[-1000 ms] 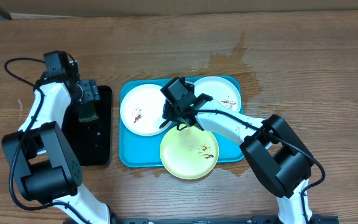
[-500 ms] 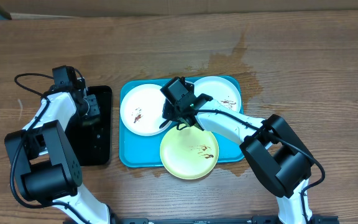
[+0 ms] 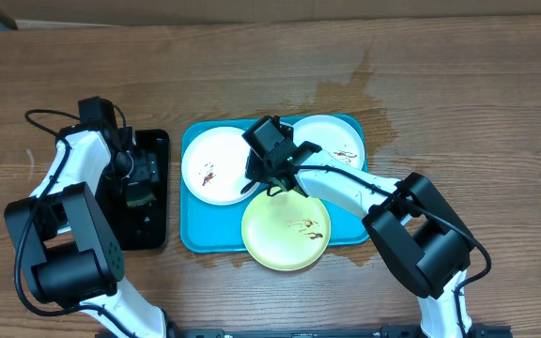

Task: Clean dirty plates on tray and stack at the side
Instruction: 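Grasp the green-and-yellow sponge in the black tray with the left gripper, then carry the sponge with the left gripper to the held white plate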

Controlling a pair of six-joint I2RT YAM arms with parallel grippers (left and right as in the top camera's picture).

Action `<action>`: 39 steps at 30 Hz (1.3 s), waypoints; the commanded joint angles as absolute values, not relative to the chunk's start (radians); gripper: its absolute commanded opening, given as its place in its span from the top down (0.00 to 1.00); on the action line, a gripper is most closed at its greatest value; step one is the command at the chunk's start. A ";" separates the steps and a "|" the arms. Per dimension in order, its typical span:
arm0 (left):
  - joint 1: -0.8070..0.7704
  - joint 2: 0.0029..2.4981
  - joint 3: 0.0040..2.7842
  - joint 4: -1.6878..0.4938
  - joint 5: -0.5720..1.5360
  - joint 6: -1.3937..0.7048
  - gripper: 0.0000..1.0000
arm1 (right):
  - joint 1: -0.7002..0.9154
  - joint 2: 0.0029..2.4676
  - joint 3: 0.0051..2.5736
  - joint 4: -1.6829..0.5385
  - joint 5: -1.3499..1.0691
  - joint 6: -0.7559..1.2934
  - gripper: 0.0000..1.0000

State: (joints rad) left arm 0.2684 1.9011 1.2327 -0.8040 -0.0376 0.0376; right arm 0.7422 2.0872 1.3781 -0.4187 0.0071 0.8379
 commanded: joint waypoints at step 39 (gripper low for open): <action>0.233 1.908 1.648 -1.083 -0.050 0.084 0.96 | 0.749 2.091 1.367 -0.371 0.055 0.837 0.71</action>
